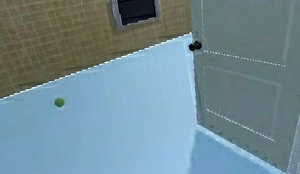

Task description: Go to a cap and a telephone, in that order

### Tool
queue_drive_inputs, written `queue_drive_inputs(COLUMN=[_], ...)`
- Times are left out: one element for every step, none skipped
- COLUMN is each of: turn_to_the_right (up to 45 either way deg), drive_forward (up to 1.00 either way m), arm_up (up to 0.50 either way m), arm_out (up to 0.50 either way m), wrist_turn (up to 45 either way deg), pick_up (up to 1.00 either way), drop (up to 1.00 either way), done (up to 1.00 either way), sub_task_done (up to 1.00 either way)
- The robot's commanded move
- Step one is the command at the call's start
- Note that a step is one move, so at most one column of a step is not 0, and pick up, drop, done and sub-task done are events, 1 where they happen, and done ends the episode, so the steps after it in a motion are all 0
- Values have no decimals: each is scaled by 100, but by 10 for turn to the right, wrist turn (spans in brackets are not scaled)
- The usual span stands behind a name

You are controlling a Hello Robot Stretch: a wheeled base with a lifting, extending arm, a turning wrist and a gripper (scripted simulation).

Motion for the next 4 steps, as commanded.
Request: queue_drive_inputs(turn_to_the_right=[0, -60, 0, 0], drive_forward=[15, 0, 100, 65], arm_up=[0, 0, 0, 0], arm_out=[0, 0, 0, 0], wrist_turn=[0, 0, 0, 0], pick_up=[0, 0, 0, 0], drop=[0, 0, 0, 0], done=[0, 0, 0, 0], sub_task_done=[0, 0, 0, 0])
